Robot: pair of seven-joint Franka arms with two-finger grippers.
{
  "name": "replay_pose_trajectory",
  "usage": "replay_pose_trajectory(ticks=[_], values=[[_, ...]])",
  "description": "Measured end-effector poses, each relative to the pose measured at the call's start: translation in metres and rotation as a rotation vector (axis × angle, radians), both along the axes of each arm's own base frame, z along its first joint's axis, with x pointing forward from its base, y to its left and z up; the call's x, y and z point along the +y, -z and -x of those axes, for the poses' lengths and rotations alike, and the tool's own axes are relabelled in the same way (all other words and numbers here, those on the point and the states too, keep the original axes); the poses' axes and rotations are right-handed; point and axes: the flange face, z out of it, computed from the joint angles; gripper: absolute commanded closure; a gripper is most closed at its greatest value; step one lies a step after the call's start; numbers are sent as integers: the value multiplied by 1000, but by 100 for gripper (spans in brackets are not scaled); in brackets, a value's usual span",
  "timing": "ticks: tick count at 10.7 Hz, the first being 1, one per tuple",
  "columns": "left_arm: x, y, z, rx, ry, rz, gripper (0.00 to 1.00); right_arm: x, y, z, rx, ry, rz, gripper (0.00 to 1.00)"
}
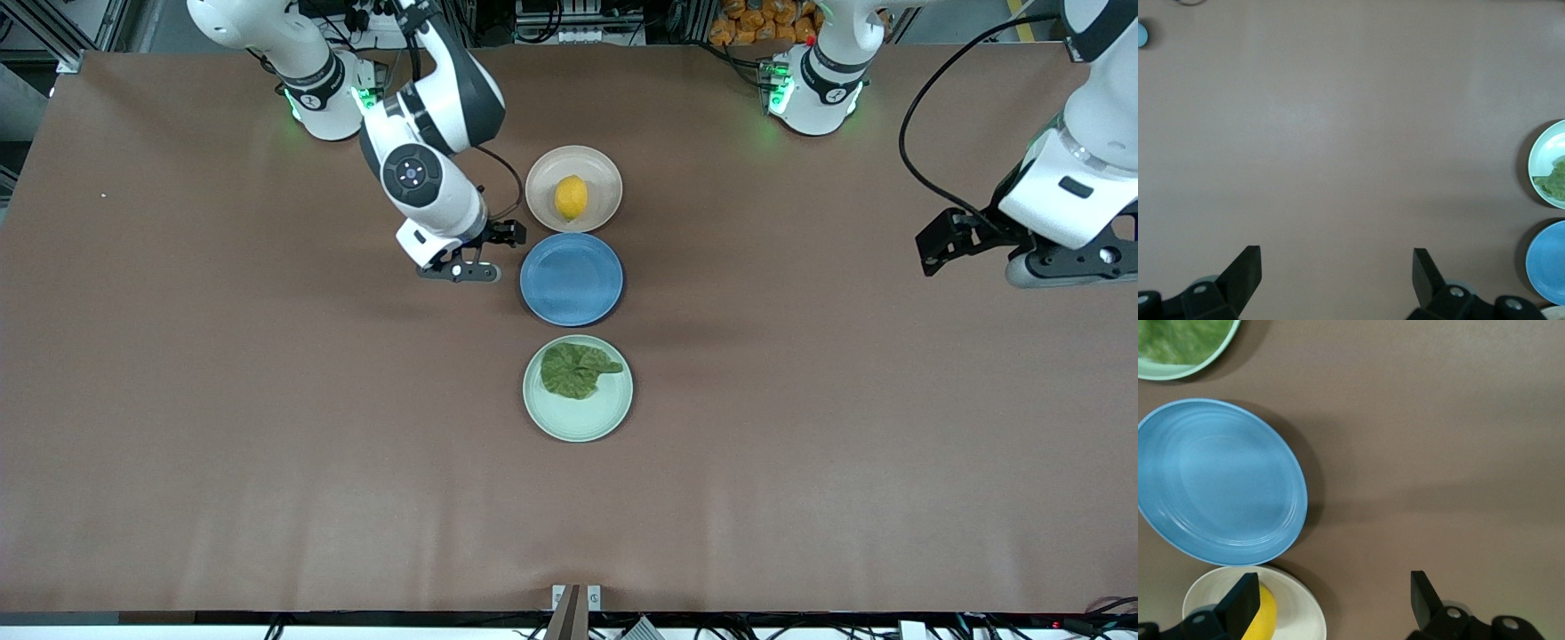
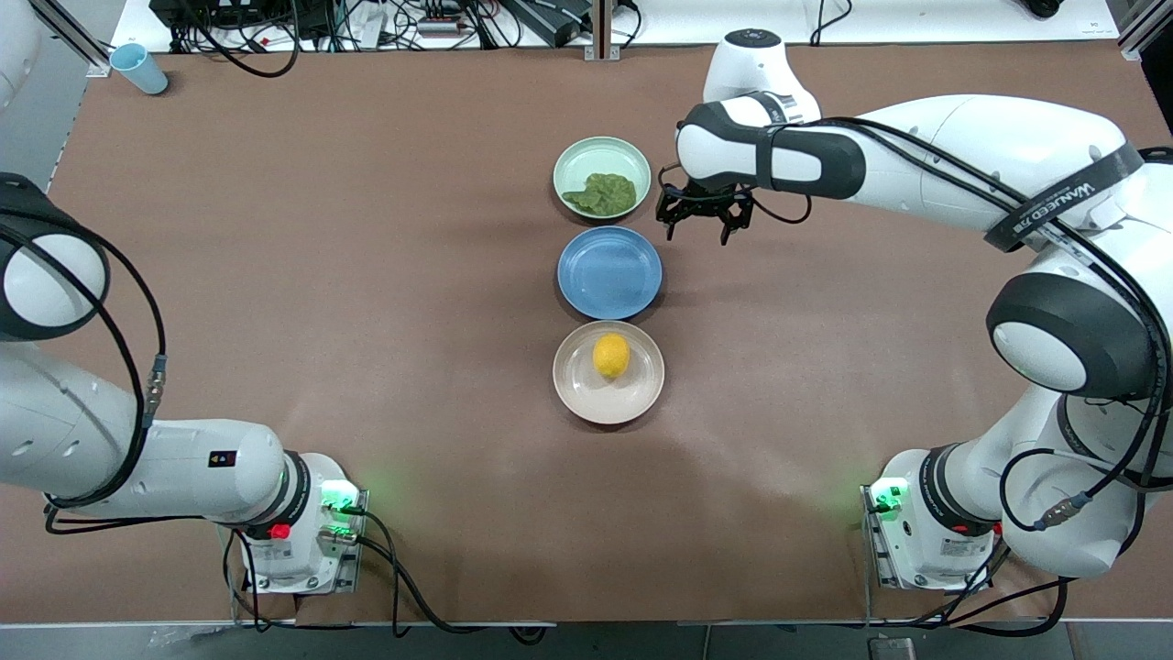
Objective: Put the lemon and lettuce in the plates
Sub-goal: 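Open the right gripper and draw the right arm back from the plate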
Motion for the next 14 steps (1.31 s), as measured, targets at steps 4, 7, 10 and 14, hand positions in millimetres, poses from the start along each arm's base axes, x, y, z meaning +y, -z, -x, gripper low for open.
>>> replay_pose_trajectory(ticks=[4, 7, 10, 14], values=[[0, -12, 10, -8, 3, -5, 0, -21, 0, -14, -6, -11, 13, 0], [-1, -15, 15, -2, 3, 7, 0, -45, -3, -30, -24, -52, 7, 0], [0, -20, 19, -1, -2, 23, 0, -99, -3, -62, -37, -75, -18, 0], [4, -26, 23, -11, -10, 27, 0, -162, -5, -91, -64, -91, -24, 0]])
